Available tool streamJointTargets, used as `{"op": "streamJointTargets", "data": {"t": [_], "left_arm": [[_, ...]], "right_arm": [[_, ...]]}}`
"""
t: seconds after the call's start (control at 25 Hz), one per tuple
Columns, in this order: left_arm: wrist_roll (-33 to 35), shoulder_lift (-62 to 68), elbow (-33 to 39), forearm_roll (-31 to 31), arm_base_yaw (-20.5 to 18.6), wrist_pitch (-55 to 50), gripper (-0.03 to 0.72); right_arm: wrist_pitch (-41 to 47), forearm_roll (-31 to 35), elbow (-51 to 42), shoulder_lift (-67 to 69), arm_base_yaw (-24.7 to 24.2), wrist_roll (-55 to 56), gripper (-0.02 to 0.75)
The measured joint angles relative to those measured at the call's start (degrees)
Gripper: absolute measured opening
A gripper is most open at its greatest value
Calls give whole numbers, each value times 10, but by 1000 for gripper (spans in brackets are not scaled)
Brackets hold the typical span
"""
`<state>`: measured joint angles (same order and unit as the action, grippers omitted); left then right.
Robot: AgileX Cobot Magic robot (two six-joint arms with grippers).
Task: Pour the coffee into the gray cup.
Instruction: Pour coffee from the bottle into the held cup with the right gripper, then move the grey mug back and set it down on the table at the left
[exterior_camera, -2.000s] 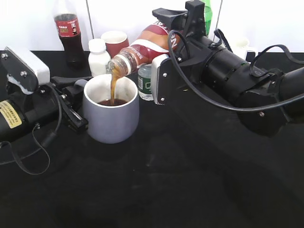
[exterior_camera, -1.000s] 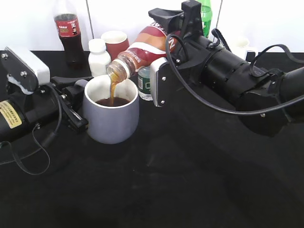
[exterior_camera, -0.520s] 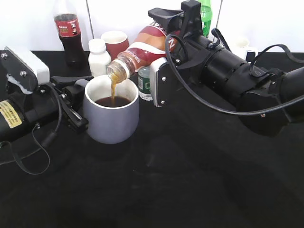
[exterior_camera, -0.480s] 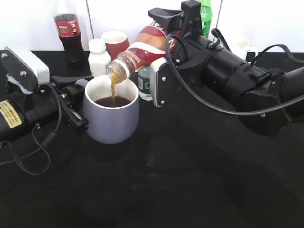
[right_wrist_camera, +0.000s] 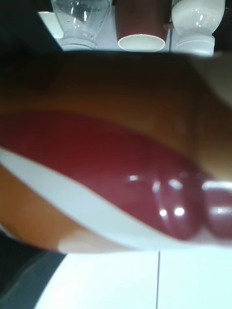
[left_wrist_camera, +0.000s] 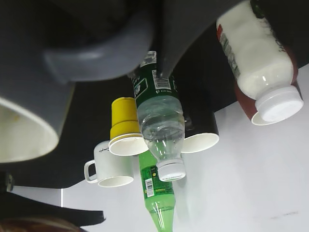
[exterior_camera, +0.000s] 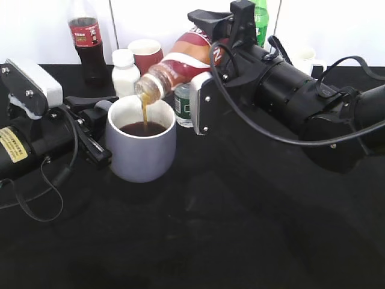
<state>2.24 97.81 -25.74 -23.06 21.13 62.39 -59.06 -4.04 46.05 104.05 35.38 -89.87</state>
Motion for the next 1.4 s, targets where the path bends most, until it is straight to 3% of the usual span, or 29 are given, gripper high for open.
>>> {"op": "streamJointTargets", "data": {"t": [0.12, 0.32, 0.48, 0.64, 0.88, 1.08, 1.2, 1.4], "left_arm": [[0, 0, 0, 0, 0, 0, 71], [0, 0, 0, 1, 0, 10, 71], [0, 0, 0, 32, 0, 13, 72], [0, 0, 0, 144, -28, 15, 72], [1, 2, 0, 199, -132, 18, 72], [1, 95, -8, 259, -142, 24, 72], [1, 140, -57, 303, -143, 25, 72], [1, 203, -143, 311, -187, 28, 72]], "right_arm": [[0, 0, 0, 0, 0, 81, 510], [7, 6, 0, 0, 0, 442, 510], [7, 7, 0, 0, 0, 601, 510], [7, 8, 0, 0, 0, 624, 510], [7, 8, 0, 0, 0, 625, 510], [3, 9, 0, 0, 0, 645, 510], [3, 9, 0, 0, 0, 669, 510], [3, 9, 0, 0, 0, 673, 510]]}}
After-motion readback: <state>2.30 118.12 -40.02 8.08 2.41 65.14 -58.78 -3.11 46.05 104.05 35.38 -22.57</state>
